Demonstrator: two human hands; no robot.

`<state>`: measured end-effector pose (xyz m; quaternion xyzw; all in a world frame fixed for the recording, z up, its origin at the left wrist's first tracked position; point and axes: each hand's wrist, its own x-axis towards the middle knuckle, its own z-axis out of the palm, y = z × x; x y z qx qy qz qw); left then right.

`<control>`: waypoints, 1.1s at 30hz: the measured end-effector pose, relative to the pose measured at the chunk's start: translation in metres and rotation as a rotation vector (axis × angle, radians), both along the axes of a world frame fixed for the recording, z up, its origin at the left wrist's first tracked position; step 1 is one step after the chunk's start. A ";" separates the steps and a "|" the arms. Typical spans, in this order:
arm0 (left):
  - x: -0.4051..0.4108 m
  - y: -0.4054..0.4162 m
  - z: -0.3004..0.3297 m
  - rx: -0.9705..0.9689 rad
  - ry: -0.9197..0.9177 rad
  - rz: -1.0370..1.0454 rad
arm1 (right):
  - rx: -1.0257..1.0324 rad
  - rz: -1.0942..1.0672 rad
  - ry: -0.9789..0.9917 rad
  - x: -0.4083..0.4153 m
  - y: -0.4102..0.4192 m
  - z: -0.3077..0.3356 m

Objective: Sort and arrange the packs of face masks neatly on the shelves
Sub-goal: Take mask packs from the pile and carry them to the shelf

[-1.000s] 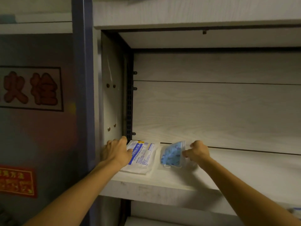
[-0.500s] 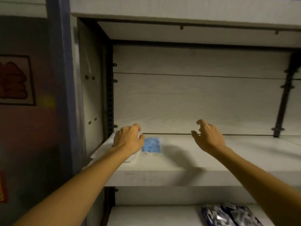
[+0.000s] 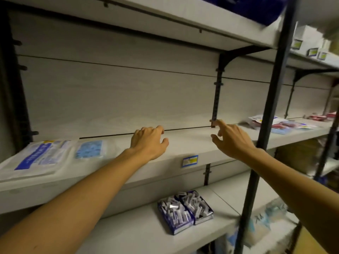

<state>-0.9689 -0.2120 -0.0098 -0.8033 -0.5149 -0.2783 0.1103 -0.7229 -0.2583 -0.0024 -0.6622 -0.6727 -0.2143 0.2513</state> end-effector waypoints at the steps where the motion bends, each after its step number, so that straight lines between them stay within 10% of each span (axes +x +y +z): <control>1: 0.013 -0.002 0.002 0.016 0.021 -0.007 | -0.017 0.002 -0.009 0.012 -0.005 0.001; 33: 0.584 0.004 -0.006 -0.073 0.075 -0.357 | -0.142 -0.281 0.085 0.534 -0.046 -0.017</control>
